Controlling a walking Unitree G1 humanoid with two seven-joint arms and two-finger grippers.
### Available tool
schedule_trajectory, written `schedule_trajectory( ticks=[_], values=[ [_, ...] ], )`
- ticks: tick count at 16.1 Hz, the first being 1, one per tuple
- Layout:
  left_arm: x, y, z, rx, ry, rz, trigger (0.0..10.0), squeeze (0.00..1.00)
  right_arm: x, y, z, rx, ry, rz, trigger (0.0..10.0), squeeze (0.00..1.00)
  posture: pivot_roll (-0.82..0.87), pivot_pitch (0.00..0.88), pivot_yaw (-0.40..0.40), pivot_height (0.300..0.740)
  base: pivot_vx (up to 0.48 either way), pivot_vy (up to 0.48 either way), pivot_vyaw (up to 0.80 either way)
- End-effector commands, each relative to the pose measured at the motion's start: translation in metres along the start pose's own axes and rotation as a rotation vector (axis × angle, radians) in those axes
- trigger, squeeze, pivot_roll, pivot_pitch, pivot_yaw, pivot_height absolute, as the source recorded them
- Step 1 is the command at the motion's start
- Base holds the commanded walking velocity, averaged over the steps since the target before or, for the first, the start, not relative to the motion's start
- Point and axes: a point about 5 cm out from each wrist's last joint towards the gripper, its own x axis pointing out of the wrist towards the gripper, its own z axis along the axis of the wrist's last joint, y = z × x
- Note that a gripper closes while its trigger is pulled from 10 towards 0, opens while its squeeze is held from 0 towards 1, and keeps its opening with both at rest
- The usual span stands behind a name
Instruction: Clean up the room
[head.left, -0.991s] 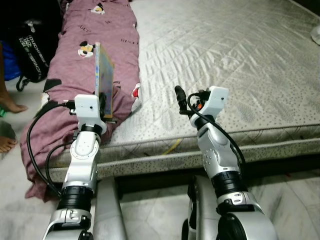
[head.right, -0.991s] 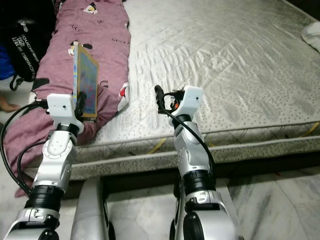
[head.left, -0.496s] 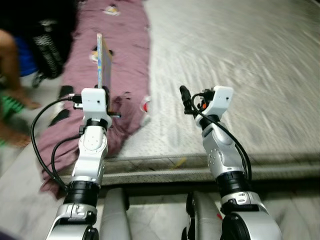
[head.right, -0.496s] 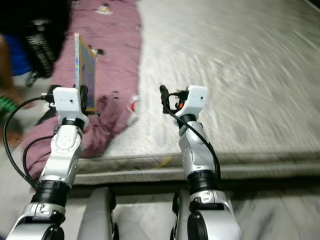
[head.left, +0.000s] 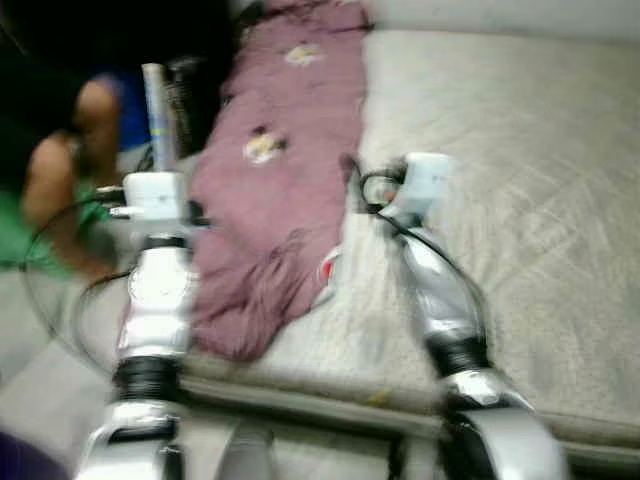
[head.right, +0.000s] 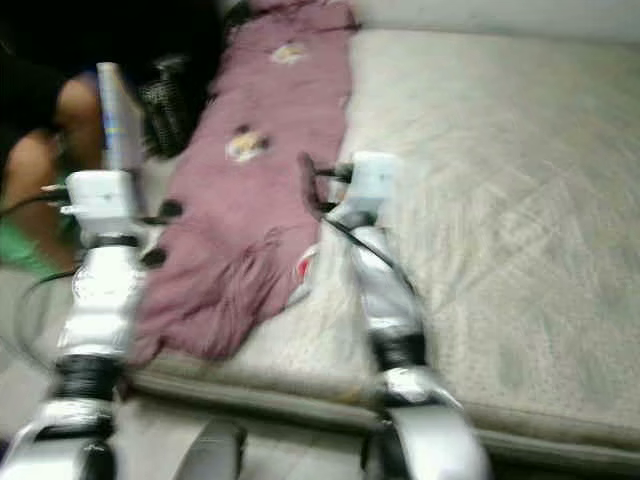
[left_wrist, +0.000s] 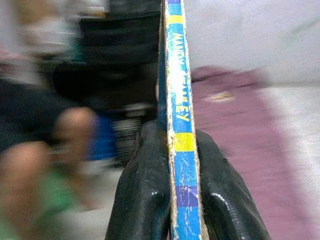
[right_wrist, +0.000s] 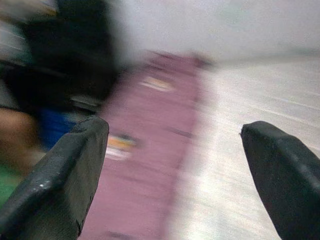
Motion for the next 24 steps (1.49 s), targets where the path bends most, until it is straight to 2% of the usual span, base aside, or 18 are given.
schedule_trajectory(
  ticks=[1, 5, 8, 17, 19, 24],
  values=[
    [0.001, 0.009, 0.003, 0.045, -0.031, 0.002, 10.0, 0.0, 0.003, 0.012, 0.001, 0.013, -0.004, 0.005, 10.0, 0.0, 0.02, 0.0, 0.01, 0.74, 0.0, 0.0, 0.0],
    [0.002, 0.011, 0.003, 0.024, -0.038, 0.0, 10.0, 0.0, -0.002, -0.001, 0.0, -0.018, -0.008, -0.041, 10.0, 0.0, 0.02, 0.0, 0.011, 0.74, 0.0, 0.0, 0.0],
    [0.001, 0.006, 0.001, 0.014, -0.024, -0.045, 10.0, 0.0, -0.002, -0.001, 0.003, -0.051, -0.026, -0.059, 10.0, 0.0, 0.02, 0.0, 0.015, 0.74, 0.0, 0.0, 0.0],
    [0.0, 0.006, -0.004, 0.006, -0.006, -0.056, 10.0, 0.0, -0.001, 0.0, 0.003, -0.052, -0.033, -0.07, 10.0, 0.0, 0.02, 0.0, 0.015, 0.74, 0.0, 0.0, 0.0],
    [0.0, 0.005, -0.004, 0.014, -0.006, -0.068, 10.0, 0.0, 0.0, -0.003, -0.001, -0.02, 0.004, -0.103, 10.0, 0.0, 0.01, 0.0, 0.02, 0.74, 0.0, 0.0, -0.8],
    [0.004, 0.002, -0.002, 0.002, -0.01, -0.07, 10.0, 0.0, 0.002, 0.0, 0.002, -0.043, -0.01, -0.087, 10.0, 0.0, 0.01, 0.0, 0.013, 0.74, 0.0, 0.0, -0.8]
  ],
)
